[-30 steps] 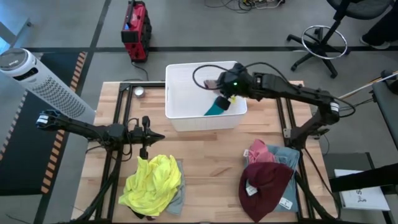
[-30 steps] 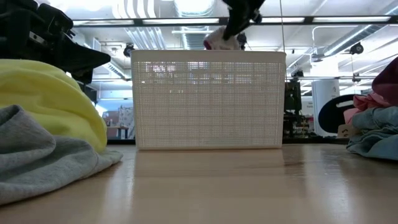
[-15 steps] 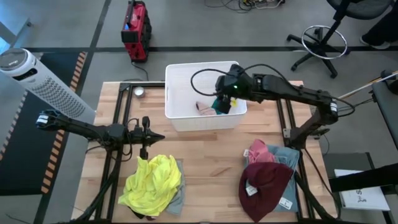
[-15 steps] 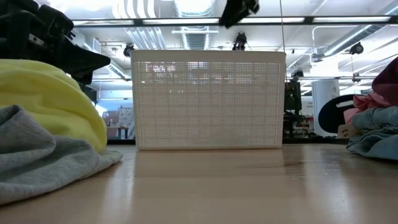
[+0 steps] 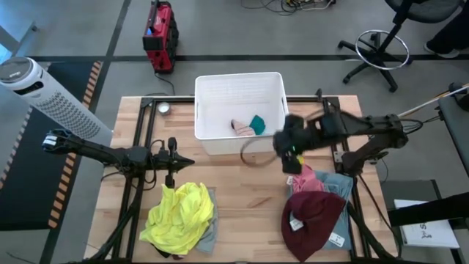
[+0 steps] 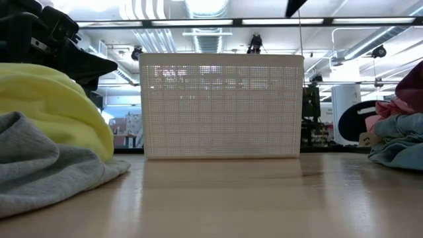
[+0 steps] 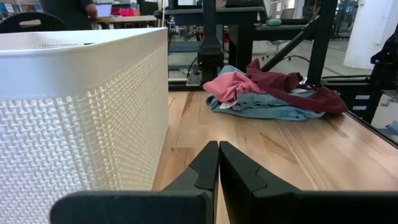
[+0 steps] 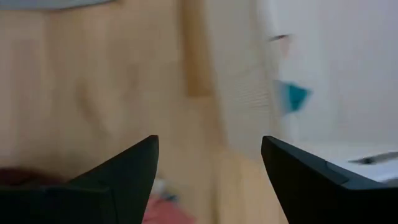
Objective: Sort clothes
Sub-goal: Put the red underwear into the white laundry bin
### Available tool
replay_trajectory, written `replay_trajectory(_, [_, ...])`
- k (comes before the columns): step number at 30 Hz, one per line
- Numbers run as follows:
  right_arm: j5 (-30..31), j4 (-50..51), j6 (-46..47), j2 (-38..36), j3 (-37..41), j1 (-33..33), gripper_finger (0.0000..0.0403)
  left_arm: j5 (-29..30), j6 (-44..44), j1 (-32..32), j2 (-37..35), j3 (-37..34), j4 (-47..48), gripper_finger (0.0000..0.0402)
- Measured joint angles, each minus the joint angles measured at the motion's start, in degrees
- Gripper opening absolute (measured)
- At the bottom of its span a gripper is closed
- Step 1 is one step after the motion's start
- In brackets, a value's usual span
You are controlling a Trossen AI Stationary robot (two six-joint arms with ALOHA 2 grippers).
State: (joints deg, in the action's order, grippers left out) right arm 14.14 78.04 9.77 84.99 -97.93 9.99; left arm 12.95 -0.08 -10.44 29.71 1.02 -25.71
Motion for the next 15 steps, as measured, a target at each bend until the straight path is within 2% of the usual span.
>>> replay_trajectory(9, [-7.0, -2.6, 14.1, 0.2, 7.5, 12.6, 0.0292, 0.0, 0.0, 0.0, 0.0, 0.0, 0.1, 0.0000])
replay_trajectory(15, [-7.3, -4.2, 19.9, 0.3, 13.1, 17.2, 0.0290, 0.0, 0.0, 0.0, 0.1, 0.0, 0.1, 0.0000])
